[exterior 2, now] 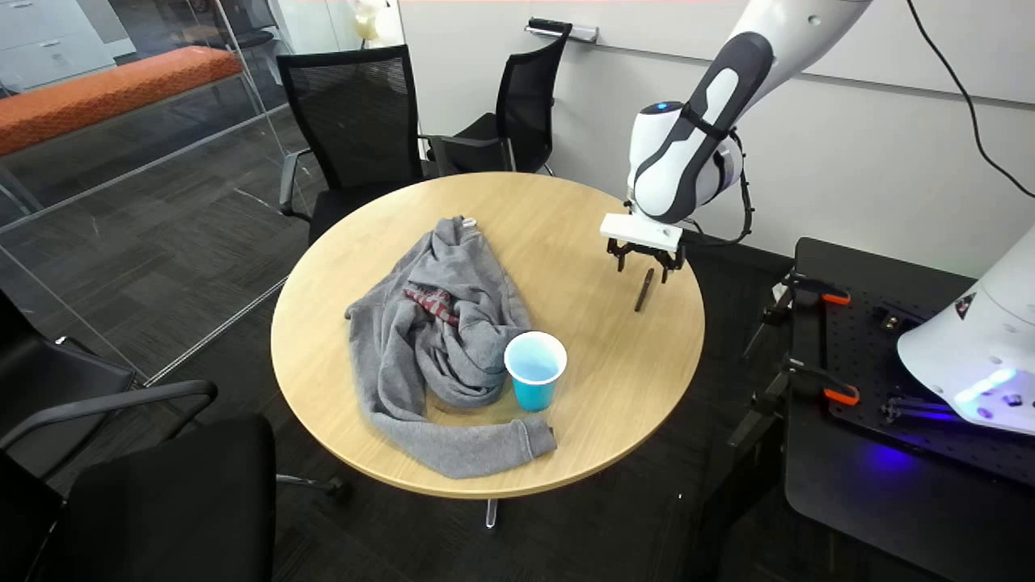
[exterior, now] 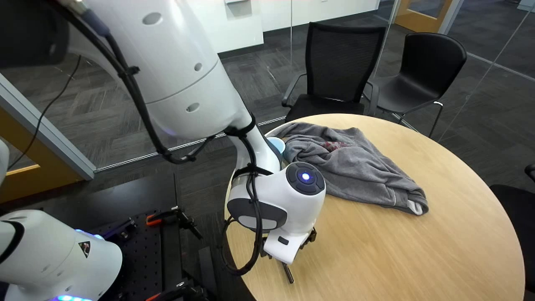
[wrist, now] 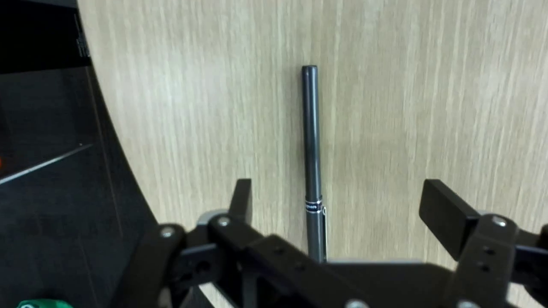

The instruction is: Put the pen in the cup

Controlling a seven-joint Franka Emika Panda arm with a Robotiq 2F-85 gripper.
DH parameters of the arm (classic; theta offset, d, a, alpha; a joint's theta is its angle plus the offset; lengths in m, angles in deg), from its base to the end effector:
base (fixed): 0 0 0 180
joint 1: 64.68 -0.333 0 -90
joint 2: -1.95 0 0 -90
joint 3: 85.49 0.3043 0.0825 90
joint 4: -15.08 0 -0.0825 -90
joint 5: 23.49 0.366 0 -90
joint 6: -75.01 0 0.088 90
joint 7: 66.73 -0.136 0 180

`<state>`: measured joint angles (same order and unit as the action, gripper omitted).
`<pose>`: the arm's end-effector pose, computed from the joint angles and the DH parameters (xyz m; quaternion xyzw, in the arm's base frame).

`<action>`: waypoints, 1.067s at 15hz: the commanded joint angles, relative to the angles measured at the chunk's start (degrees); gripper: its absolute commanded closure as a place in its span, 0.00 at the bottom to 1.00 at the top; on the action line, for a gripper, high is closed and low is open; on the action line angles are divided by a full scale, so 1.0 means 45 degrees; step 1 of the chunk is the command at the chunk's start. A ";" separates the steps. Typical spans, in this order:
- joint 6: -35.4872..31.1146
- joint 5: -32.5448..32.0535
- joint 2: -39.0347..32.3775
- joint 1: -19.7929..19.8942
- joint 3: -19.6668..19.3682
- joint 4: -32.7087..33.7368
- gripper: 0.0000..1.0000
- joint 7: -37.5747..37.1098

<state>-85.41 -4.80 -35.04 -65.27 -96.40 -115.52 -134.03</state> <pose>0.4680 -0.1123 0.0478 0.6826 -0.7291 -0.0368 0.0333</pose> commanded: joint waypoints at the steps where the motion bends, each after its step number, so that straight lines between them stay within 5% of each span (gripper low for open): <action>1: -0.0951 0.0765 -0.0933 0.0137 0.0152 0.0629 0.00 -0.0851; 9: -0.1647 0.1254 -0.2102 0.0113 0.0148 0.1169 0.00 -0.1548; 11: -0.1881 0.1401 -0.2127 0.0168 0.0243 0.1134 0.28 -0.1530; 16: -0.2500 0.1686 -0.1648 -0.0006 0.0233 0.0593 0.66 -0.1594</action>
<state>-93.55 1.48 -43.61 -65.10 -96.05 -110.79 -139.65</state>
